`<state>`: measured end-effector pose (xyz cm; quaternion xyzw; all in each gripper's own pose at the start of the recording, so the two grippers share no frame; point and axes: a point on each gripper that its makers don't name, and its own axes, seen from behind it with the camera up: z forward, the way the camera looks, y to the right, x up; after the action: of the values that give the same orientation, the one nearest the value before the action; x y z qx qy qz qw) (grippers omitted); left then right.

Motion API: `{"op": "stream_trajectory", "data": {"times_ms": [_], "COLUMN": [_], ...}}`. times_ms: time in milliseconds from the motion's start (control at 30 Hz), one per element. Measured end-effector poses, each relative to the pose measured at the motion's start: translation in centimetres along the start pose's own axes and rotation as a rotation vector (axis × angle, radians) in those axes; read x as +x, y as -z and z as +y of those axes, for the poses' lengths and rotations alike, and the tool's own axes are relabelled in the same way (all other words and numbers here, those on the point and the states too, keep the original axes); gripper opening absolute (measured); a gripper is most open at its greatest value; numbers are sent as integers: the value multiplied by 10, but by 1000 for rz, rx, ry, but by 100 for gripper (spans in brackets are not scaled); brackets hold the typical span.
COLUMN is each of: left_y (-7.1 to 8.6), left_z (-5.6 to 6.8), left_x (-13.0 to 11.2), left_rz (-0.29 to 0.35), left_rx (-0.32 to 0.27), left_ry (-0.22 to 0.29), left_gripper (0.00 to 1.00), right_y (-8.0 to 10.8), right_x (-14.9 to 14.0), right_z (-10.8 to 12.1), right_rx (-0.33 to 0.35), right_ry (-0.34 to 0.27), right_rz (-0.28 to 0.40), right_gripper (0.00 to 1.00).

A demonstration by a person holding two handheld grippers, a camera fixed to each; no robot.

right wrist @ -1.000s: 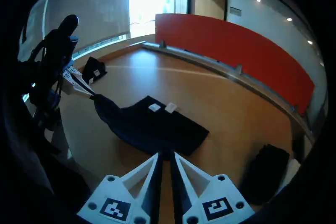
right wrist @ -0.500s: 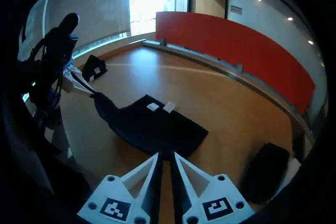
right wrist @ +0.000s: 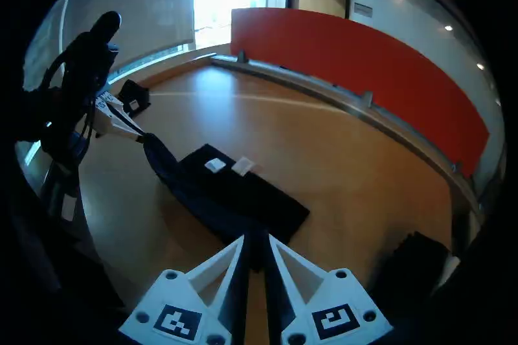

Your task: Fold towel

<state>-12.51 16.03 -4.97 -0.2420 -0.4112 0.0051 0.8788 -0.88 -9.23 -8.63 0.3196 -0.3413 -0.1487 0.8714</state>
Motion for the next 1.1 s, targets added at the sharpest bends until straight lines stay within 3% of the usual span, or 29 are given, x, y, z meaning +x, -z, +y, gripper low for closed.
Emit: {"op": "stream_trajectory", "data": {"times_ms": [700, 1100], "left_y": [-86, -106], "left_z": [-31, -45], "left_x": [-3, 6], "left_rz": [-94, -78], "left_rx": [8, 35], "left_ry": [22, 29], "left_gripper": [11, 28], "right_y": [-75, -97], "right_x": [-20, -20], "right_z": [34, 43], "right_rx": [0, -30], "right_ry": [-109, -129], "right_rz": [-67, -77], "right_gripper": [12, 12]}}
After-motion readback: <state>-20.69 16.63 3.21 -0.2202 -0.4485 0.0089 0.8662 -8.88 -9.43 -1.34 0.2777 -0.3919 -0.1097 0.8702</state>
